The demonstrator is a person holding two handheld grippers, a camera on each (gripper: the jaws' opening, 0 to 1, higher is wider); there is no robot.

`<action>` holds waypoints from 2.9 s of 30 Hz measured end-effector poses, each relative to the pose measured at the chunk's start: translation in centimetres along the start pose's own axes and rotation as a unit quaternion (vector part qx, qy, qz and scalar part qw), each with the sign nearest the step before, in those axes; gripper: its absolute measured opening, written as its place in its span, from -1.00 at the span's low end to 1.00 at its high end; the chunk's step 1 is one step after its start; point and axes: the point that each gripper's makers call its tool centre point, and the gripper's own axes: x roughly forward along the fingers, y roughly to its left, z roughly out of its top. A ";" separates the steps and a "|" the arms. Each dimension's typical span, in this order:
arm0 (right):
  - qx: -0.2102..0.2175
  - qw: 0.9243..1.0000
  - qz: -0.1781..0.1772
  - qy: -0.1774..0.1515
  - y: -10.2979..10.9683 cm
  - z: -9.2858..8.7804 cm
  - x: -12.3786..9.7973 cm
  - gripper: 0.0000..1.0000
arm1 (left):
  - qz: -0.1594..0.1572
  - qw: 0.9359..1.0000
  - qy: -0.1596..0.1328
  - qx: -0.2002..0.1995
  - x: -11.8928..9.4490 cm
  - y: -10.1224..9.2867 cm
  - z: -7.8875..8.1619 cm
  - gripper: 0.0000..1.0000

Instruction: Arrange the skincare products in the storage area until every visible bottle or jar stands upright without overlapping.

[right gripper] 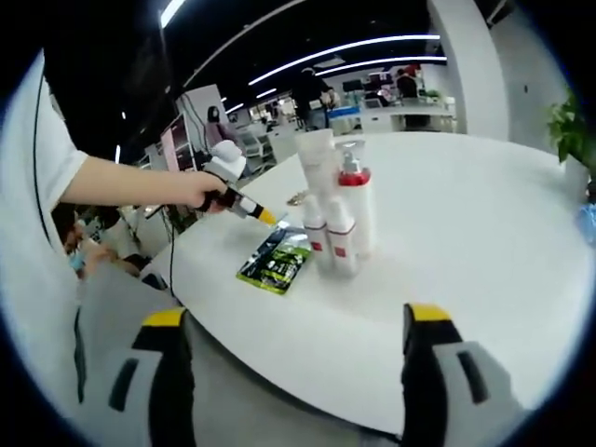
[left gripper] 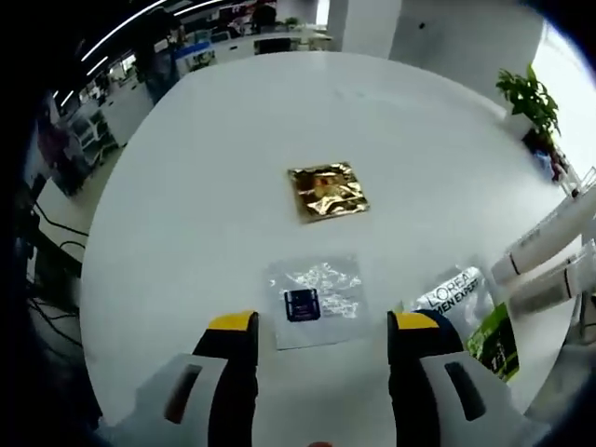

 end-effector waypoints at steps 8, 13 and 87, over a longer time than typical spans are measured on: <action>-0.002 1.000 -0.001 -0.001 0.0 0.0 0.0 0.88 | 0.027 0.999 0.008 0.030 0.3 0.2 0.1 -0.14; -0.002 1.000 -0.003 -0.002 -0.1 0.1 0.0 0.87 | 0.027 0.999 0.000 0.023 0.2 0.1 0.4 -0.24; -0.016 1.000 0.006 -0.005 0.4 0.3 -0.1 0.83 | 0.051 0.997 -0.011 -0.059 -6.4 -3.7 -10.2 -0.25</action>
